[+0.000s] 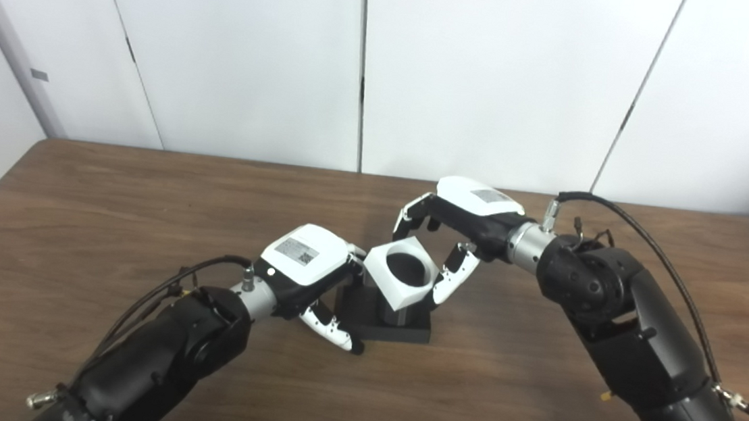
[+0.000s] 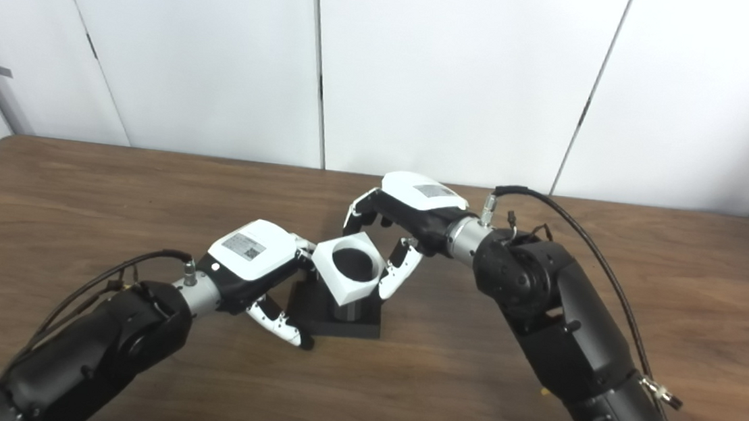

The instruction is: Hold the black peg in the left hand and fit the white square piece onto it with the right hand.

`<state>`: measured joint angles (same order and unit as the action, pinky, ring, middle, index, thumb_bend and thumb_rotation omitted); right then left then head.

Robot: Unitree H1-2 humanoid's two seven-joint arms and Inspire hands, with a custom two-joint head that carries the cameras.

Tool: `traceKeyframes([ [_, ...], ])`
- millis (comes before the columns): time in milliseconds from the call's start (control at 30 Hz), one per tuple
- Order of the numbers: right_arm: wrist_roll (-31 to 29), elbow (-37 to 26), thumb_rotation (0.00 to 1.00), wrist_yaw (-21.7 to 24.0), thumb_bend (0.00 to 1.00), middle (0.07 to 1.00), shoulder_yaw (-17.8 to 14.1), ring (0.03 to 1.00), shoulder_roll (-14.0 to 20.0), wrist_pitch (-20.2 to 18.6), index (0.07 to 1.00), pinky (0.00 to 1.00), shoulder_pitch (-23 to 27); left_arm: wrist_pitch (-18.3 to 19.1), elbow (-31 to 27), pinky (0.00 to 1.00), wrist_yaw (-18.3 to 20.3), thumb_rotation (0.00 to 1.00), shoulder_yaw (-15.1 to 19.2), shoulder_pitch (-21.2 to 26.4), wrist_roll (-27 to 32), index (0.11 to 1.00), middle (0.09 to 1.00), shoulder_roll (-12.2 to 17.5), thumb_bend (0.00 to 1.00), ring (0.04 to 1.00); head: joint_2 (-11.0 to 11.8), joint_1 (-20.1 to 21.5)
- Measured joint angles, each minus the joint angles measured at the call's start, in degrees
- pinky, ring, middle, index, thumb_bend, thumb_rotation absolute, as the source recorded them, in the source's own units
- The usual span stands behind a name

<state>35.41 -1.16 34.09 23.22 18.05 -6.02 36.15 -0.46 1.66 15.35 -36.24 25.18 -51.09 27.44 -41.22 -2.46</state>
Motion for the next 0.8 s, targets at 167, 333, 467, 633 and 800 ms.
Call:
traceKeyframes([
  [167, 0.2, 1.0, 0.13, -0.1, 0.52, 0.695, 0.7, 0.756, -0.2, 0.0, 0.477, 0.68, 1.0, 0.1, 0.0, 0.75, 0.1, 0.09, 0.0, 0.0, -0.1, 0.495, 0.832, 0.0, 0.52, 0.824, -0.1, -0.1],
  [333, 0.3, 1.4, 0.13, -0.1, 0.52, 0.697, 1.2, 0.755, -0.3, 0.0, 0.476, 0.68, 1.3, 0.1, 0.0, 0.73, 0.5, 0.09, 0.0, 0.1, -0.3, 0.495, 0.828, 0.0, 0.52, 0.817, -0.1, -0.1],
  [467, 0.6, 1.5, 0.13, 0.0, 0.52, 0.702, 1.9, 0.753, -0.3, 0.0, 0.477, 0.68, 1.6, 0.1, 0.0, 0.74, 0.5, 0.09, 0.0, 0.1, -0.5, 0.495, 0.830, 0.0, 0.52, 0.815, -0.1, -0.1],
  [633, 1.6, 1.5, 0.20, 1.8, 0.71, 0.719, 2.8, 0.747, -0.2, -0.4, 0.562, 0.69, 2.5, 0.1, 0.0, 0.72, 0.5, 0.09, 0.0, 0.1, -0.5, 0.495, 0.830, 0.0, 0.52, 0.816, -0.1, -0.1],
  [800, 2.2, 1.7, 0.28, 4.3, 0.92, 0.752, 4.2, 0.748, -0.3, -2.3, 0.698, 0.67, 2.2, 0.1, 0.0, 0.74, 0.5, 0.09, 0.0, 0.2, -0.5, 0.495, 0.829, -0.2, 0.52, 0.825, -0.3, -0.1],
])
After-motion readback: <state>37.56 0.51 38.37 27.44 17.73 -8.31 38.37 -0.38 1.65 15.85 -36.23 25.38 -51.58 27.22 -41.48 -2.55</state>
